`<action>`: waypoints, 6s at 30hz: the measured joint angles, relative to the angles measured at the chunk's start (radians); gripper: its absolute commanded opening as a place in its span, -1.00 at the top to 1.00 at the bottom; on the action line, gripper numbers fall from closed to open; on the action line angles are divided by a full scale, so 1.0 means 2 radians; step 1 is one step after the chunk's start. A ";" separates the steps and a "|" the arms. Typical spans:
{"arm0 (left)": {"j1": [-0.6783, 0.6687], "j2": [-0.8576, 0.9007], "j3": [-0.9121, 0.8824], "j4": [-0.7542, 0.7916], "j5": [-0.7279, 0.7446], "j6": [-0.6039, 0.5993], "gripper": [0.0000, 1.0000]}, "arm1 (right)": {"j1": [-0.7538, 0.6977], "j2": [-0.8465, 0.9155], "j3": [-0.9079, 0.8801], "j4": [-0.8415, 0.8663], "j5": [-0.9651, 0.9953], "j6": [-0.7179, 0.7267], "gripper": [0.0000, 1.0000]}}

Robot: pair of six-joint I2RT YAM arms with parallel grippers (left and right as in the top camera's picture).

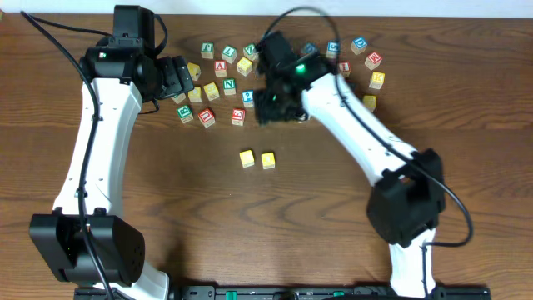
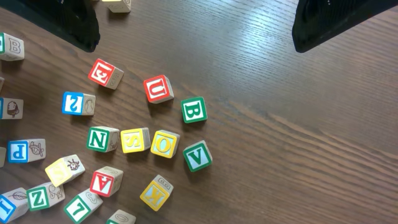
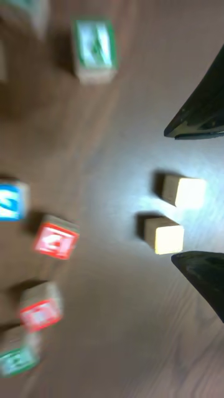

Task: Spell out CORL
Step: 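Release the O block and lift the right arm back toward the blocks, then lower the right gripper onto the green R block and close, then carry the green R block to the right of the O block, then lower the R block onto the table and open the right gripper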

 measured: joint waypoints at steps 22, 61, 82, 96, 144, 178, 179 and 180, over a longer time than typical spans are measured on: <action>0.000 0.000 -0.002 0.000 0.000 0.000 -0.95 | -0.070 -0.006 0.004 0.035 0.034 -0.014 -0.31; 0.000 0.000 -0.002 0.000 0.000 0.000 -0.96 | -0.104 0.134 0.004 0.142 0.070 -0.009 -0.17; 0.000 0.000 -0.002 -0.001 0.000 0.000 -0.95 | -0.104 0.151 0.004 0.154 0.077 -0.006 0.44; 0.000 0.000 -0.002 -0.002 0.000 0.000 -0.95 | -0.103 0.026 0.005 0.068 0.072 -0.006 0.45; 0.000 0.000 -0.002 -0.002 0.000 0.000 -0.95 | 0.017 0.007 -0.190 0.063 0.033 0.043 0.38; 0.000 0.000 -0.002 -0.001 0.000 0.000 -0.95 | 0.019 0.007 -0.200 0.109 0.037 0.072 0.45; 0.000 0.000 -0.002 -0.001 0.000 0.000 -0.95 | 0.019 0.007 -0.200 0.109 0.037 0.071 0.45; 0.000 0.000 -0.002 -0.001 0.000 0.000 -0.96 | 0.019 0.007 -0.200 0.109 0.037 0.071 0.45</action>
